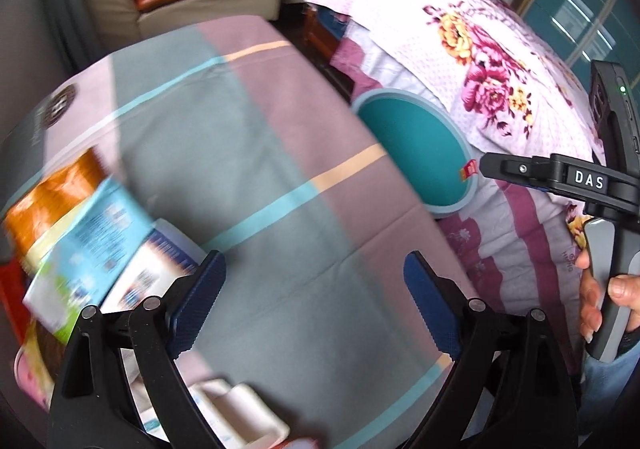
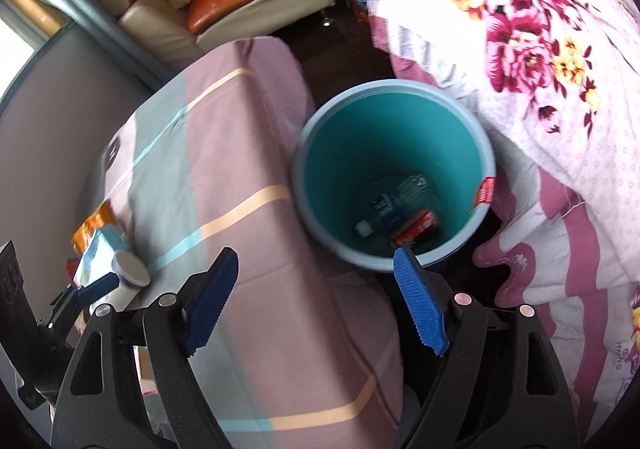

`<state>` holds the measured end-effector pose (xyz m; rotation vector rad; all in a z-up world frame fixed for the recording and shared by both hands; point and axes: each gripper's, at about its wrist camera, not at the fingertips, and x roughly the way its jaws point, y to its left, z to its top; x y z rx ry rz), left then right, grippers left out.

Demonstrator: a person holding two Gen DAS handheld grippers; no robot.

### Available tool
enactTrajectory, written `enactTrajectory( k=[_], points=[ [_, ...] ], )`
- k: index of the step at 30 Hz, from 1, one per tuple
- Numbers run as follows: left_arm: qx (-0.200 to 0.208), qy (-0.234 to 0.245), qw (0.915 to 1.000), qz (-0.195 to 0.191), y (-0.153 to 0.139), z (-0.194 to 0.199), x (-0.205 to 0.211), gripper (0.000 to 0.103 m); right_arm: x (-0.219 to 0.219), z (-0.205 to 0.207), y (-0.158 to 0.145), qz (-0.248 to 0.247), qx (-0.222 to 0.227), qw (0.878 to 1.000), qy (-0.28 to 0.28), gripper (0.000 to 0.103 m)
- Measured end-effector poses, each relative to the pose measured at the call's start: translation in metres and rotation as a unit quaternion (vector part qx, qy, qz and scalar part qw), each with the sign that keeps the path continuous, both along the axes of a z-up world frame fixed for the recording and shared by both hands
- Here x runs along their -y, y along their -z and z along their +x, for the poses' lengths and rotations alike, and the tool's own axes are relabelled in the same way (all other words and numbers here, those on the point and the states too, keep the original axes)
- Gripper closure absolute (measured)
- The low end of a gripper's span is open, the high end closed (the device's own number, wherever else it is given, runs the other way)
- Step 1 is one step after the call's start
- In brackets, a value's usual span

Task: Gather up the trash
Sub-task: 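Return both tools to the table toward the pink cup and white cup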

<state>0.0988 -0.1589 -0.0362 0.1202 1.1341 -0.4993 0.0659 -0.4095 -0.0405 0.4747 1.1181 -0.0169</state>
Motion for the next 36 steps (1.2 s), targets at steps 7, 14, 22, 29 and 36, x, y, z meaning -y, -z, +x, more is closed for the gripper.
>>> enactTrajectory(
  k=[7, 14, 22, 29, 36],
  points=[
    [0.02, -0.043, 0.9989, -0.002, -0.014, -0.02, -0.069, 0.012, -0.053, -0.005, -0.01, -0.01, -0.004, 0.999, -0.044, 0.026],
    [0.047, -0.141, 0.9888, 0.019, -0.018, -0.042, -0.151, 0.012, -0.118, -0.003, -0.012, -0.018, -0.023, 0.995, -0.099, 0.026],
    [0.036, -0.253, 0.9668, -0.004, -0.009, -0.066, -0.255, 0.012, -0.204, 0.021, -0.005, -0.009, -0.051, 0.984, -0.171, 0.026],
    [0.001, -0.299, 0.9537, -0.029, 0.013, -0.07, -0.295, 0.012, -0.25, 0.048, 0.002, -0.005, -0.064, 0.983, -0.174, 0.026],
    [-0.005, -0.294, 0.9549, -0.04, 0.019, -0.062, -0.294, 0.011, -0.252, 0.067, 0.023, 0.03, -0.098, 0.985, -0.137, 0.026]
  ],
)
